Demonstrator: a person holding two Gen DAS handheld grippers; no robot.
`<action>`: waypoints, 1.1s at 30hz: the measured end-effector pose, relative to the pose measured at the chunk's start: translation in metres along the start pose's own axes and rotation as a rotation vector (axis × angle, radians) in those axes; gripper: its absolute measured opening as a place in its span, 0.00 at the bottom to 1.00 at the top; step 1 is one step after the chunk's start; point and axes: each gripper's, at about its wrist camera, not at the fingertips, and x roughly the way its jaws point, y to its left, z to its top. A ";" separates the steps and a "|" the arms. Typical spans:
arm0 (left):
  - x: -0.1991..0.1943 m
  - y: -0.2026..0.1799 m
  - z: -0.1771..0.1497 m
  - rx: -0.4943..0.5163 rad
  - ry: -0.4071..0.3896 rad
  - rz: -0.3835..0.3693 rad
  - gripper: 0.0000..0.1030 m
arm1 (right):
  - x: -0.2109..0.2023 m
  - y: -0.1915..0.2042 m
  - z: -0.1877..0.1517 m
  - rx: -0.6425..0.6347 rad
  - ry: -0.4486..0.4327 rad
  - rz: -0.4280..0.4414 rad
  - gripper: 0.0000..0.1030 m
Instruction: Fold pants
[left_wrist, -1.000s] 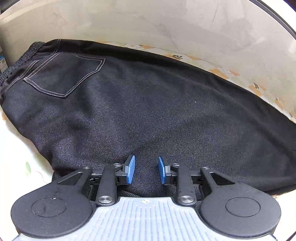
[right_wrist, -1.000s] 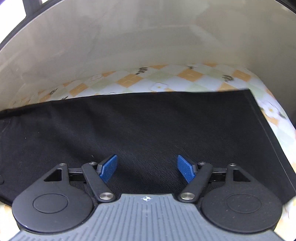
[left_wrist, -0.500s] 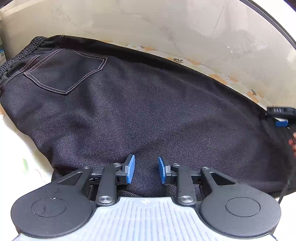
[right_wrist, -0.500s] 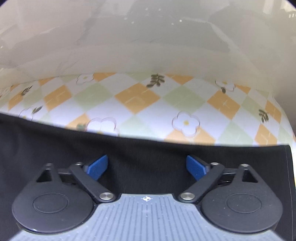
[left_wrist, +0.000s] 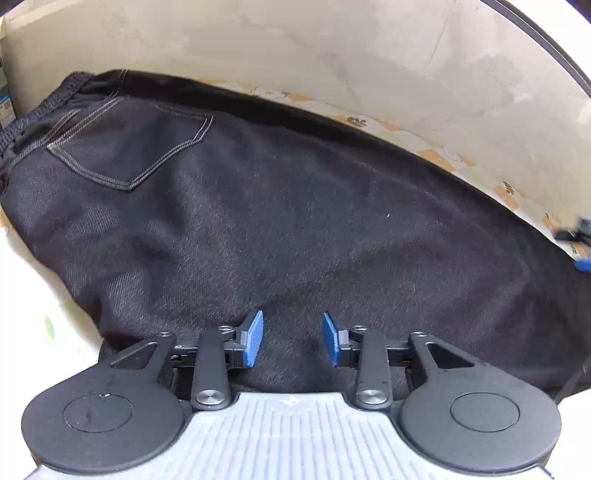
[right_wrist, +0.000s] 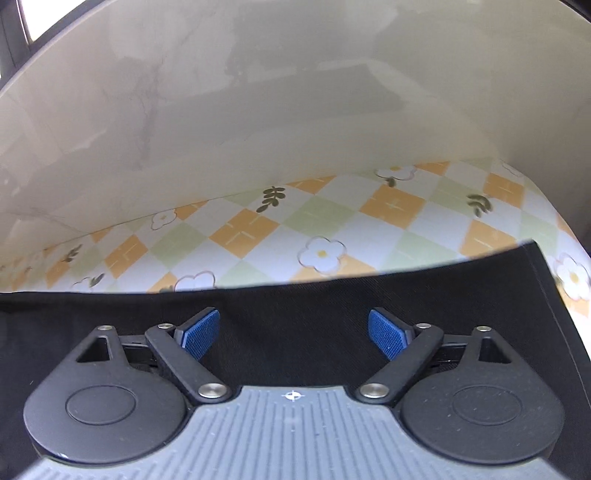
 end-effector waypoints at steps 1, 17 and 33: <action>0.001 -0.004 0.002 0.007 -0.007 0.000 0.39 | -0.012 -0.010 -0.010 0.029 -0.012 0.011 0.87; 0.025 -0.084 0.007 0.166 -0.015 -0.076 0.51 | -0.125 -0.153 -0.126 0.472 -0.183 -0.047 0.86; 0.040 -0.107 -0.011 0.245 0.013 -0.013 0.74 | -0.110 -0.158 -0.130 0.633 -0.209 0.129 0.83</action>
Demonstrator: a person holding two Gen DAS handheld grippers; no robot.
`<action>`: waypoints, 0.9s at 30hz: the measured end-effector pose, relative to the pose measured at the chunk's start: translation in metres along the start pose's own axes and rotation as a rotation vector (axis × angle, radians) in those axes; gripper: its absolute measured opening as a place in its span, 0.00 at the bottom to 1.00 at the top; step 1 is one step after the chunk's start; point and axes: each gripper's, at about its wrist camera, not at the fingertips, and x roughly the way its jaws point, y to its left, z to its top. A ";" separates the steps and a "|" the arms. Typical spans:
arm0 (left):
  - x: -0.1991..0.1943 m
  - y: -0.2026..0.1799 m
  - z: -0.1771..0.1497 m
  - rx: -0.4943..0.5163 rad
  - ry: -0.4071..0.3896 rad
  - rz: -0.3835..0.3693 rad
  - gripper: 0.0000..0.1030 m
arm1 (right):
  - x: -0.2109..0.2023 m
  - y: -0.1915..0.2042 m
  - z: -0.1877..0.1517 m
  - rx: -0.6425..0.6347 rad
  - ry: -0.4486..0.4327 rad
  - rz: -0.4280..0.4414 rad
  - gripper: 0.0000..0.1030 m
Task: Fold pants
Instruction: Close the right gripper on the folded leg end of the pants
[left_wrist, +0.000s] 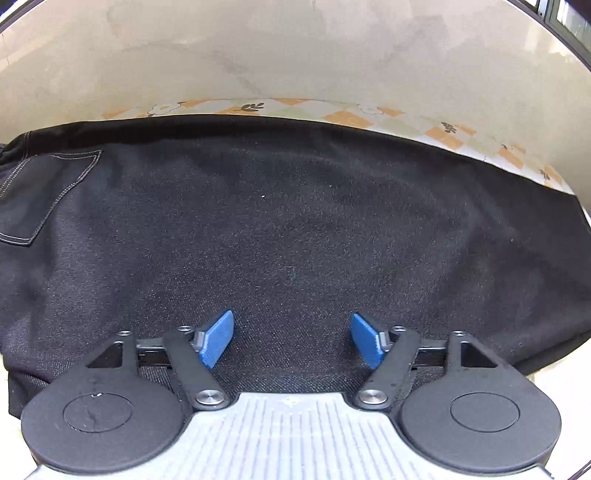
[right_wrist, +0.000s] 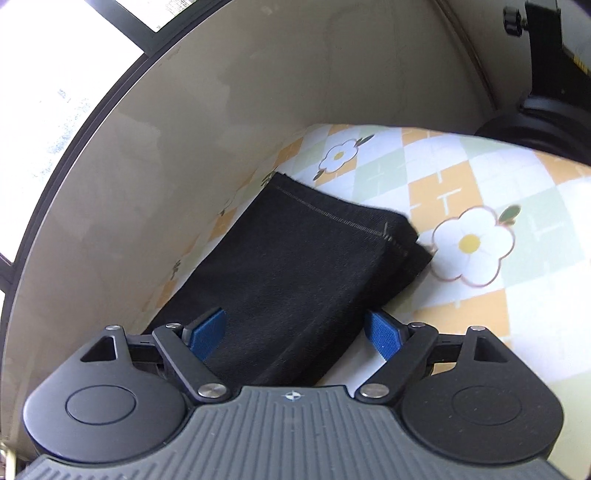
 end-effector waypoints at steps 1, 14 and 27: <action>0.001 0.000 -0.001 -0.003 0.000 0.006 0.76 | 0.000 0.002 -0.004 0.009 0.007 0.011 0.83; 0.009 0.000 -0.005 -0.015 0.022 0.053 0.97 | 0.011 -0.008 0.014 0.095 -0.042 0.015 0.74; 0.013 -0.001 -0.003 -0.020 0.046 0.065 1.00 | 0.001 -0.020 0.017 0.188 -0.115 -0.019 0.70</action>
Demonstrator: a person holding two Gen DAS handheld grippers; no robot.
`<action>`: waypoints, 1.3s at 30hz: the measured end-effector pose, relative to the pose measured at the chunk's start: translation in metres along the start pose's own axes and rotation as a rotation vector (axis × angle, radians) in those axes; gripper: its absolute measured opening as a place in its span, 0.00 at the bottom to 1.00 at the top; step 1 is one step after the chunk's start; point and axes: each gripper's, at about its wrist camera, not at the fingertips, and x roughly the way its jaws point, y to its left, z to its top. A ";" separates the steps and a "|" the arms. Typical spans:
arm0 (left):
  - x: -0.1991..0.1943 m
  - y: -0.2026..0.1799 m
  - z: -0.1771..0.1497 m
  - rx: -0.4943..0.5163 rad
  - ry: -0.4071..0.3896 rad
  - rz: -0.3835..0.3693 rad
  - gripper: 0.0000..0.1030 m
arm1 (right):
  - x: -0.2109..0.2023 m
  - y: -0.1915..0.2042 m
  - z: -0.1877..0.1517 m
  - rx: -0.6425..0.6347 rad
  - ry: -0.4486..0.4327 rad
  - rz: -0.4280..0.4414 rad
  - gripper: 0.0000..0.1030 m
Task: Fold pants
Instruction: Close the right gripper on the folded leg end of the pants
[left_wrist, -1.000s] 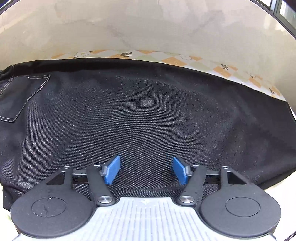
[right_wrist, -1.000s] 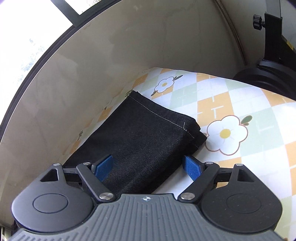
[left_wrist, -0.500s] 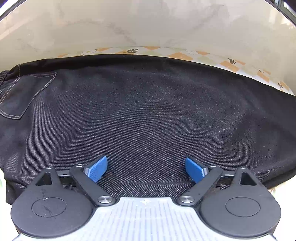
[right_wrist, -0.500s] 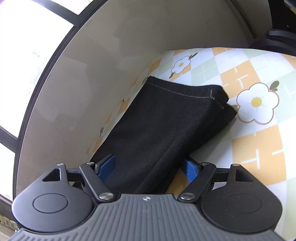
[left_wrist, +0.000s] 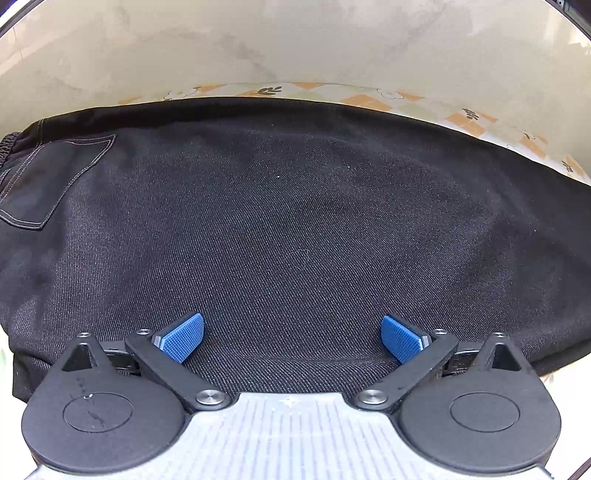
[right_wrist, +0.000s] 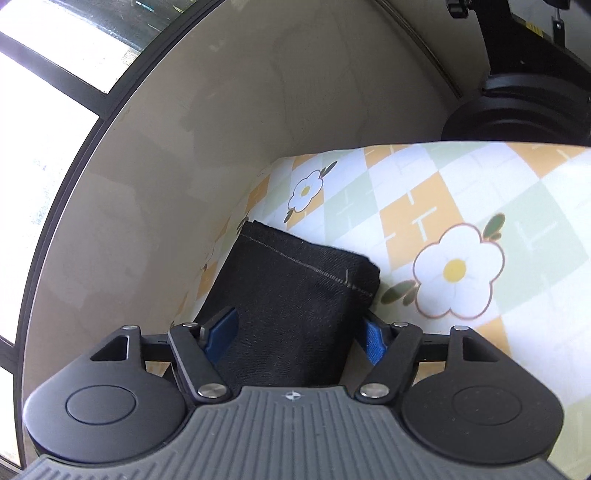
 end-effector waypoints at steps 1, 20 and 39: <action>0.000 0.000 0.000 0.000 0.000 0.000 1.00 | -0.002 0.004 -0.004 -0.011 0.012 0.006 0.70; 0.000 -0.003 -0.002 -0.018 -0.007 0.017 1.00 | 0.010 0.001 0.019 0.010 -0.017 -0.023 0.70; -0.001 -0.001 0.000 -0.011 0.000 0.013 1.00 | 0.025 0.013 0.004 0.055 0.064 0.016 0.60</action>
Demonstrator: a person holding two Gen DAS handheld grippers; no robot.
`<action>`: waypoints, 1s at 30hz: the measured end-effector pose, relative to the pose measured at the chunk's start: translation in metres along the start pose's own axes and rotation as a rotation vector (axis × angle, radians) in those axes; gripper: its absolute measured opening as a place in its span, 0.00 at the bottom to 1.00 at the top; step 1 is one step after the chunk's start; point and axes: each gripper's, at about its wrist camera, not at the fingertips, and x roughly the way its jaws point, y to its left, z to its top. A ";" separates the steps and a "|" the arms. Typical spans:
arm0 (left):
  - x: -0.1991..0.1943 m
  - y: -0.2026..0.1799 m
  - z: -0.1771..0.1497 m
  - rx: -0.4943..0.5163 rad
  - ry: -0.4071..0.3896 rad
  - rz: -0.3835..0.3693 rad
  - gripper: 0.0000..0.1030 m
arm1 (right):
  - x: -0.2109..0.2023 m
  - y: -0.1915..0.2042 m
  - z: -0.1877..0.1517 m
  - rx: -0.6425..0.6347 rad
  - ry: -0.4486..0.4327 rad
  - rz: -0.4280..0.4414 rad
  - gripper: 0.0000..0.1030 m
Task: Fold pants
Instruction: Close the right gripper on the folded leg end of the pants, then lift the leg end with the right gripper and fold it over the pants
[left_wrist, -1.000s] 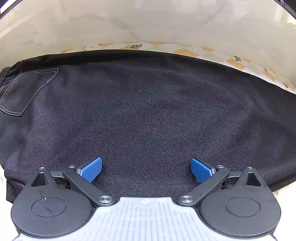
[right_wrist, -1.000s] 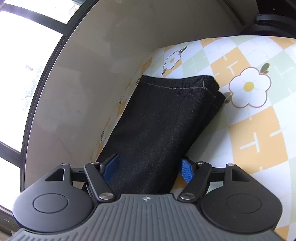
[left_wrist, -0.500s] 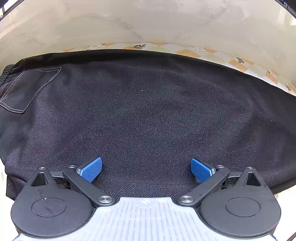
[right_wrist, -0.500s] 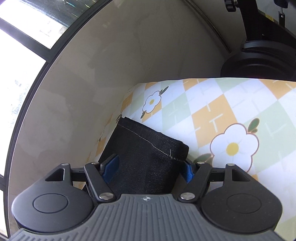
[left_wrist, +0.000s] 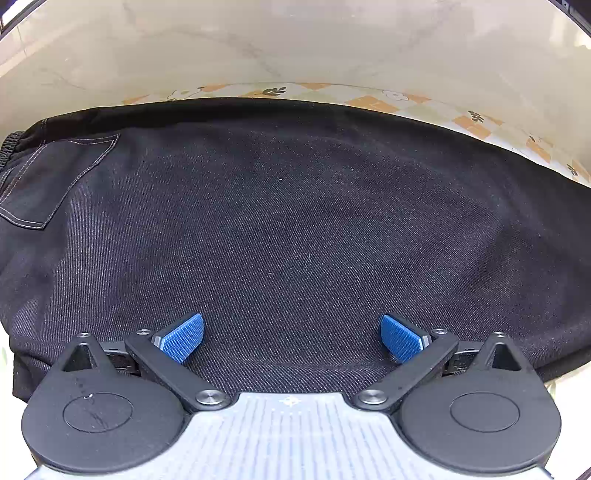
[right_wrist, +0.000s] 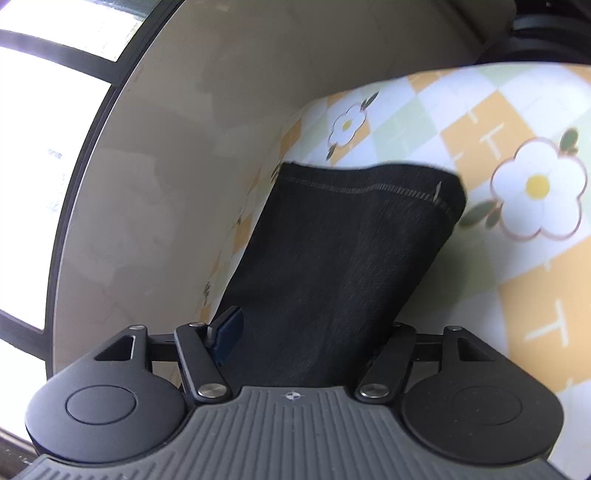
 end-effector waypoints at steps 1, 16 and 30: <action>0.000 0.000 0.000 -0.002 0.001 0.001 1.00 | -0.001 -0.003 0.007 0.013 -0.030 -0.021 0.59; -0.002 -0.012 0.006 -0.013 0.074 0.000 1.00 | -0.036 0.019 0.039 -0.176 -0.095 -0.174 0.09; -0.023 -0.028 -0.002 0.050 0.178 -0.223 1.00 | -0.061 0.017 0.049 -0.248 -0.133 -0.333 0.09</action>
